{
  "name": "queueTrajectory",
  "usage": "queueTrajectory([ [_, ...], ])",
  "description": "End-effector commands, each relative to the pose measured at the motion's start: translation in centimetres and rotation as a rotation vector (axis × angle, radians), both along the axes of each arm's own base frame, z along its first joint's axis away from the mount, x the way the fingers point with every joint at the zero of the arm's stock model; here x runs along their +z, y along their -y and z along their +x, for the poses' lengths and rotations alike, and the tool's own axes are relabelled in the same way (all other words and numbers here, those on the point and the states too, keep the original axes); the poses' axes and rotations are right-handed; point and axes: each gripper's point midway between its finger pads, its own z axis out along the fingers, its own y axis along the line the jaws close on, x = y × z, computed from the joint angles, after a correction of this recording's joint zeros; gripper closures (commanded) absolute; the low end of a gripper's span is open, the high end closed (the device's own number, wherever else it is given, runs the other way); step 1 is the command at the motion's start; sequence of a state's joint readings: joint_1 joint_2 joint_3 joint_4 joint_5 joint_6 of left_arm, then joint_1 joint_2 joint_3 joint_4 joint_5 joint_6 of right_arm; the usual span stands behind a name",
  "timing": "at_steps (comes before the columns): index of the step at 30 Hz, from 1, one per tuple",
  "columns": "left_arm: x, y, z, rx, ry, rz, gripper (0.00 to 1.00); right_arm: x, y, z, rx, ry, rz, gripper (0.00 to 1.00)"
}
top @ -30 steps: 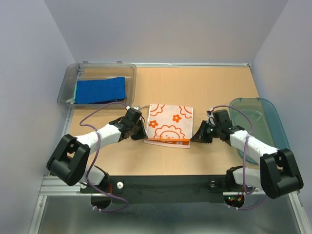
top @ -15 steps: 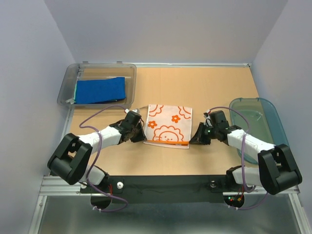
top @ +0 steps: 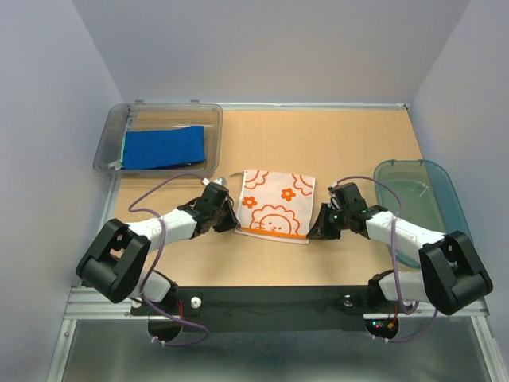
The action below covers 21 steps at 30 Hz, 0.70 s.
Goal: Fold and stack the towels
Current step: Fold the towel
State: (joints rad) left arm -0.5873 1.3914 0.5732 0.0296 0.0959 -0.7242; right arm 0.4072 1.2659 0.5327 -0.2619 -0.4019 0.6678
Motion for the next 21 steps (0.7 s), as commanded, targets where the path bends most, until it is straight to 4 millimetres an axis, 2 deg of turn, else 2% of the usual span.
queueTrajectory([
  [1,-1.3,-1.4,-1.2,0.017,-0.036,0.047,1.00,-1.0,0.5,0.2,-0.023,-0.007,-0.045,0.99],
  [6,-0.3,-1.0,-0.9,0.019,-0.021,0.022,1.00,-2.3,0.7,-0.4,-0.023,-0.026,-0.059,0.99],
  [11,2.1,-0.3,-0.1,0.012,0.007,-0.004,1.00,-3.1,1.3,-0.6,-0.029,-0.032,-0.086,0.99],
  [16,4.8,-0.1,0.6,0.005,0.044,-0.010,1.00,-1.8,1.1,0.2,-0.044,0.015,-0.076,0.99],
  [17,5.2,-0.2,0.4,0.005,0.046,-0.009,1.00,-1.0,0.9,0.7,-0.050,0.041,-0.062,1.00],
  [21,5.5,-0.7,0.1,0.009,0.050,0.002,1.00,1.2,0.6,1.4,-0.048,0.080,-0.041,0.99],
])
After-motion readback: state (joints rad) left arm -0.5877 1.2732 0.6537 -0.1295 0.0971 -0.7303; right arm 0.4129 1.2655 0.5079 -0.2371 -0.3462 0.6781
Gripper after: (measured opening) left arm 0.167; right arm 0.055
